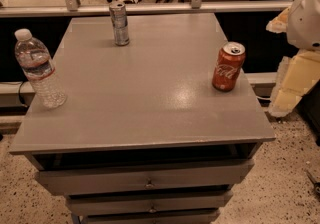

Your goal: Knock redbull can over

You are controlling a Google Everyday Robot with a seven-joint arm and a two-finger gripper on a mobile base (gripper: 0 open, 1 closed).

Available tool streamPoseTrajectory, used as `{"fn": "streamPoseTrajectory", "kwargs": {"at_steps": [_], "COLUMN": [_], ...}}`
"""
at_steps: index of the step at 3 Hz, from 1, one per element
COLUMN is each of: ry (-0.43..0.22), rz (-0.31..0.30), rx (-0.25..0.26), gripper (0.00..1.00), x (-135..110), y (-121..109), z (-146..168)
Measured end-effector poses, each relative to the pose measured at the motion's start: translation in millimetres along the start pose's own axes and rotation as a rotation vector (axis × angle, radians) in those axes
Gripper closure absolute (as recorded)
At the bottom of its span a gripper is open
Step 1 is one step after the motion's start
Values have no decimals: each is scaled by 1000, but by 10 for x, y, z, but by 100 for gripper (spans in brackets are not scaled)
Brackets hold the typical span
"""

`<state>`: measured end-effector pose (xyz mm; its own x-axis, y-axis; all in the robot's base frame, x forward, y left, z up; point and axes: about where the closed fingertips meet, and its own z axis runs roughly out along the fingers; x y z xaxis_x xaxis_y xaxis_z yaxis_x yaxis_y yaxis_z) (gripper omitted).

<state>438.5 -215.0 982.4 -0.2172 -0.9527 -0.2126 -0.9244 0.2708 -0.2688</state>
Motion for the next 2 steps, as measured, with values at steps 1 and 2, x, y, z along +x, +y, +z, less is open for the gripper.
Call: {"fn": "streamPoseTrajectory", "kwargs": {"at_steps": [1,2], "ry": [-8,-50], "rz": [-3,-13], "rx": [5,20], "gripper": [0,0], "x": [-24,-189], "y": [-15,-107], "z": [5,52]}}
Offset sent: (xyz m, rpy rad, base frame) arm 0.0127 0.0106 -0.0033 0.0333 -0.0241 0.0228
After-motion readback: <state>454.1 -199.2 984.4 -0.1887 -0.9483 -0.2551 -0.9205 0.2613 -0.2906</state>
